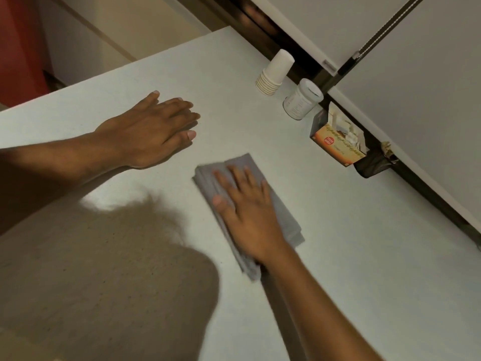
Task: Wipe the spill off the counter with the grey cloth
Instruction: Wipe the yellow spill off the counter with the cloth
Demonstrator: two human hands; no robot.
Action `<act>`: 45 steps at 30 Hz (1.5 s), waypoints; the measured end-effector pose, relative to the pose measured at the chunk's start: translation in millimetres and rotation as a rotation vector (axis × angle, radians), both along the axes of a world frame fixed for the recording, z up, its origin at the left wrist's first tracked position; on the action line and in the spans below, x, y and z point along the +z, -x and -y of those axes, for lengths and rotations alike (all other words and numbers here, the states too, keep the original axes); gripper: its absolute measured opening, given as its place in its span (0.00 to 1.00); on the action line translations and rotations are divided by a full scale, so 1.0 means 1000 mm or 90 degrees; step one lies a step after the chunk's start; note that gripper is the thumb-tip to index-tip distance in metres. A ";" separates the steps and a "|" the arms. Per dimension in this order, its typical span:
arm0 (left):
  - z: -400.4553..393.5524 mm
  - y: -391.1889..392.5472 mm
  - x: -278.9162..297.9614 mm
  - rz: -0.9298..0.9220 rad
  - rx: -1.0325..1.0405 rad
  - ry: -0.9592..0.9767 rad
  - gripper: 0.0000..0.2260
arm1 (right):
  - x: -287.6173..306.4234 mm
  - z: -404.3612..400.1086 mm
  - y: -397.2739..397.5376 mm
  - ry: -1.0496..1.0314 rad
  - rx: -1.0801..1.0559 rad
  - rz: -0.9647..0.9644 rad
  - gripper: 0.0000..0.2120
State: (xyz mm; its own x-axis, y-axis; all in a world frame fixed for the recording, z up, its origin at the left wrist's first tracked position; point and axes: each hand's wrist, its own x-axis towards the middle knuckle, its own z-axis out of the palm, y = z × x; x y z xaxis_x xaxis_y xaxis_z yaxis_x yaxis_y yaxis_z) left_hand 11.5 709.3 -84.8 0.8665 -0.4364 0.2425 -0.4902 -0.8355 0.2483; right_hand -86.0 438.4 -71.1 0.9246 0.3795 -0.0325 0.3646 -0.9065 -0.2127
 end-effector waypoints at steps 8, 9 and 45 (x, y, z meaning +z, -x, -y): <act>-0.001 -0.002 -0.002 0.007 -0.008 -0.002 0.32 | 0.002 0.039 -0.017 -0.021 -0.124 0.038 0.25; -0.002 -0.003 -0.002 0.006 -0.008 0.000 0.32 | 0.006 0.044 -0.050 -0.014 -0.174 0.038 0.25; -0.003 0.009 0.003 0.005 -0.010 -0.001 0.31 | -0.003 -0.021 0.128 0.017 -0.052 0.001 0.24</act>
State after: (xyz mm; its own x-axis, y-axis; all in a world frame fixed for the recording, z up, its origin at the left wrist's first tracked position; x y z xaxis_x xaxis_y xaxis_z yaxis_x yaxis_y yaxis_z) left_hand 3.0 712.0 -81.7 0.8576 -0.4506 0.2481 -0.5054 -0.8277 0.2438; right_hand -214.4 459.5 -74.2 0.9525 0.3019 -0.0405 0.2896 -0.9386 -0.1878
